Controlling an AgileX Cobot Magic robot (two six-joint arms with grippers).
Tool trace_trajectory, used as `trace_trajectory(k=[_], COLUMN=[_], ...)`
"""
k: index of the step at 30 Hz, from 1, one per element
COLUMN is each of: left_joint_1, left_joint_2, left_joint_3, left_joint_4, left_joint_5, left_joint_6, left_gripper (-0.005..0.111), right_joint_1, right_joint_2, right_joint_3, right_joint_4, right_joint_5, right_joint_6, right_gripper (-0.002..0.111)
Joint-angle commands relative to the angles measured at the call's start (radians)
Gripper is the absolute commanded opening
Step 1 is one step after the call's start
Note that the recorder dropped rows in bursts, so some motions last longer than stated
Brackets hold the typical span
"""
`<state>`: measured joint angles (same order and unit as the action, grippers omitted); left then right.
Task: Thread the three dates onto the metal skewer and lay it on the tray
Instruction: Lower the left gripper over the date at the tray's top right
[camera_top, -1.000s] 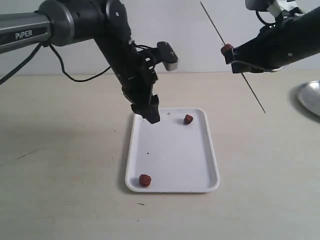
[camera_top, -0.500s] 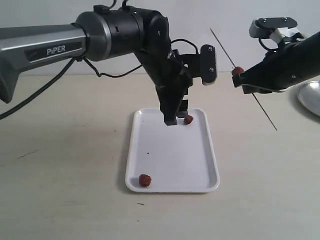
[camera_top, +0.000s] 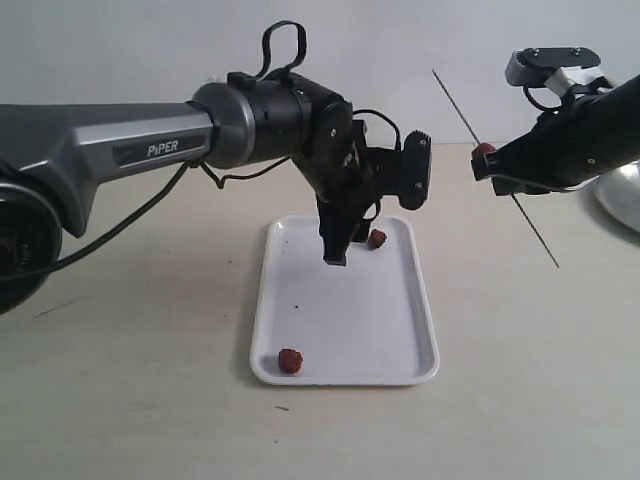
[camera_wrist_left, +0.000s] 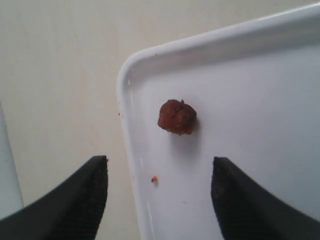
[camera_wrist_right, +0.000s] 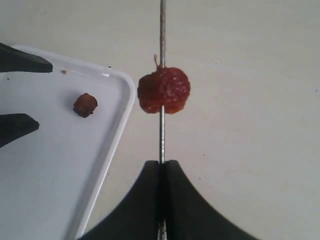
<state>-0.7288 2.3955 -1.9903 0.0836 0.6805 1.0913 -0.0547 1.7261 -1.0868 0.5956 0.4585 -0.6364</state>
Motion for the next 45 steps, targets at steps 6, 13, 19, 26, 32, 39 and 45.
trace_trajectory(k=[6,13,19,26,32,39,45], left_joint_1=[-0.049,-0.058,-0.052,-0.05,-0.049,-0.048,-0.048], left_joint_2=[0.068,0.118,0.12,0.153,0.164,0.164,0.164], left_joint_3=[-0.095,-0.187,-0.187,-0.187,-0.187,-0.187,-0.187], left_joint_4=[0.067,0.091,0.094,0.096,0.098,0.104,0.152], left_joint_5=[-0.024,0.061,0.094,0.04,0.024,0.029,0.048], left_joint_6=[-0.025,-0.053,-0.032,0.0,0.007,0.009,0.009], left_gripper=[0.06,0.06,0.059,0.059,0.057,0.054,0.054], right_joint_1=[-0.005,-0.005,-0.005,-0.005,-0.035,-0.035,-0.035], right_joint_2=[-0.001,-0.001,-0.001,-0.001,-0.001,-0.001,-0.001], right_joint_3=[0.003,0.003,0.003,0.003,0.003,0.003,0.003], right_joint_4=[0.001,0.001,0.001,0.001,0.007,0.007,0.007], right_joint_5=[-0.02,-0.02,-0.02,-0.027,-0.028,-0.024,-0.024], right_joint_6=[-0.007,-0.009,-0.009,0.014,0.017,0.017,0.013], right_gripper=[0.0,0.0,0.0,0.0,0.0,0.0,0.0])
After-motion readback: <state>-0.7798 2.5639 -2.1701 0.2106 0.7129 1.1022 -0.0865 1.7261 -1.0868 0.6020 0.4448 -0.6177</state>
